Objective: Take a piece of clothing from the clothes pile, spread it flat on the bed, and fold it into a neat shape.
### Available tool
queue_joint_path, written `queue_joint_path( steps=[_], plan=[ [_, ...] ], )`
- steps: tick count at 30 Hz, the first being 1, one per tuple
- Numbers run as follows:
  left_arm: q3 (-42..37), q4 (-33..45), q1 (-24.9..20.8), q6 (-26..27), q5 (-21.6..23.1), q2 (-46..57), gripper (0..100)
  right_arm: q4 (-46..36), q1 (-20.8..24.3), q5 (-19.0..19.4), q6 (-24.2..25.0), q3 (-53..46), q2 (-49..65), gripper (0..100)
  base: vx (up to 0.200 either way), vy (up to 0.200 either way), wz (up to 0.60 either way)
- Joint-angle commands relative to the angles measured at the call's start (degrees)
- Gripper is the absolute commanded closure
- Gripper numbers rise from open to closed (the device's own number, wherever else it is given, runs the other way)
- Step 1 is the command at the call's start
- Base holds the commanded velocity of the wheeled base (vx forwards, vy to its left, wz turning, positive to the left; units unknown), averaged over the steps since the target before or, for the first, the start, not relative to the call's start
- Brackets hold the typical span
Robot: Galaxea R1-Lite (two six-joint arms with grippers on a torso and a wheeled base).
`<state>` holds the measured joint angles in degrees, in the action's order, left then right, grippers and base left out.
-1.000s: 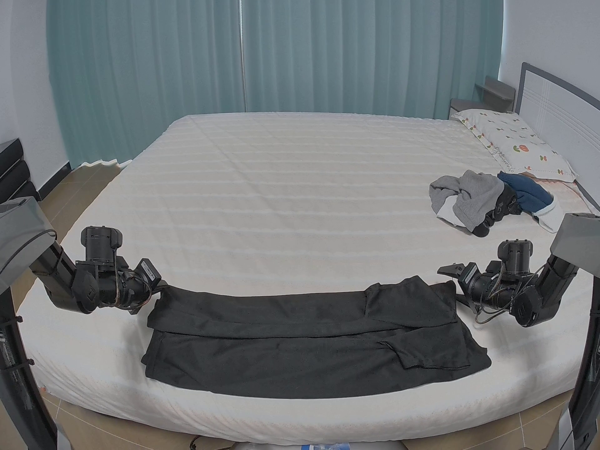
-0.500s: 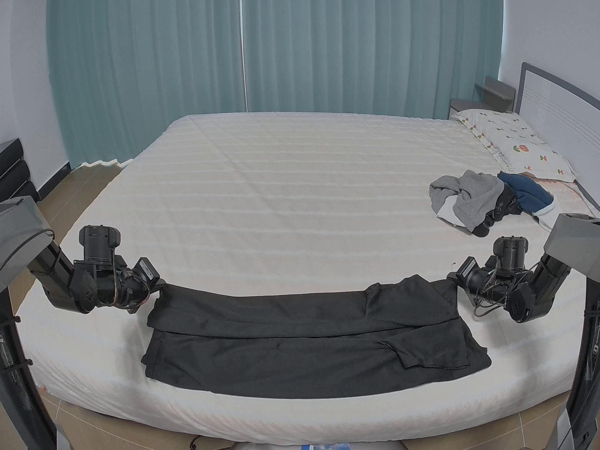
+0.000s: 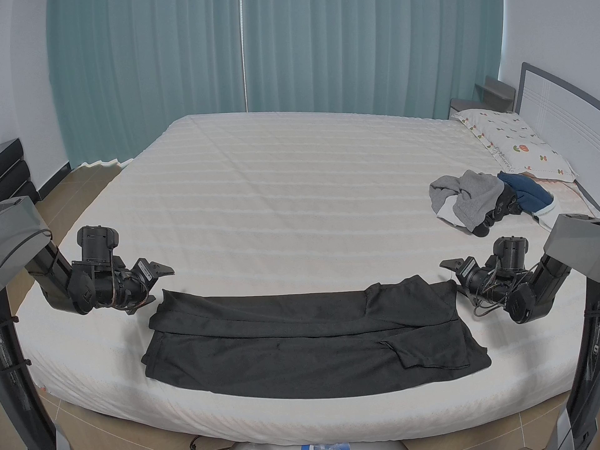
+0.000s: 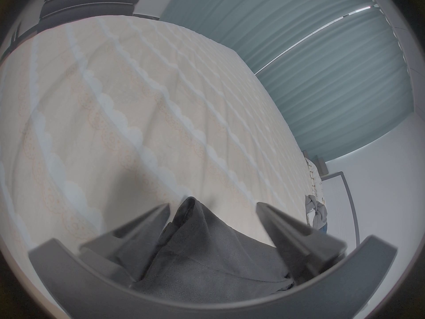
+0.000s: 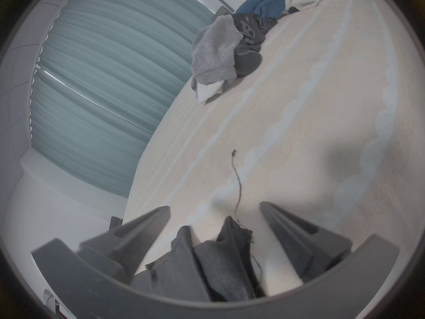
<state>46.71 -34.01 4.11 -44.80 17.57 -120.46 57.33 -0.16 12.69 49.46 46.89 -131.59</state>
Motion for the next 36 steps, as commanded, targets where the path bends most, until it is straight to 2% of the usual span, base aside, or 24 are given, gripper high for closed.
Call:
queue_joint_path(
  steps=[1,5,8,9,12,18,30,36],
  plan=[
    [0.7,0.3,1.0,-0.3,0.0,0.9,0,-0.6,-0.5,0.0,-0.5,-1.3,5.8,0,0.000,0.000,0.00],
    [0.7,0.6,2.0,-1.0,0.5,3.8,0,-2.1,1.1,0.8,-1.5,-2.9,10.9,0,0.000,0.000,0.00],
    [0.5,0.5,1.9,-1.3,0.5,4.2,0,-3.8,3.8,2.4,-4.3,-4.4,12.6,0,0.000,0.000,0.00],
    [0.6,0.5,2.0,-1.3,0.5,4.2,0,-4.1,5.0,4.1,-8.5,-5.8,12.8,0,0.000,0.000,0.00],
    [0.6,0.5,2.0,-1.3,0.5,4.1,0,-4.5,5.8,4.8,-11.8,-6.1,12.7,0,0.000,0.000,0.00],
    [0.2,0.5,1.9,-1.3,0.4,4.2,0,-9.7,7.4,6.3,-14.2,-5.3,10.3,0,0.000,0.000,0.00],
    [0.1,0.5,1.8,-1.3,0.2,4.1,0,-10.4,7.7,6.4,-15.7,-4.2,7.0,0,0.000,0.000,0.00],
    [0.0,0.5,1.7,-1.2,0.2,4.1,0,-10.0,6.9,6.2,-18.1,-4.3,4.8,0,0.000,0.000,0.00]
  ],
)
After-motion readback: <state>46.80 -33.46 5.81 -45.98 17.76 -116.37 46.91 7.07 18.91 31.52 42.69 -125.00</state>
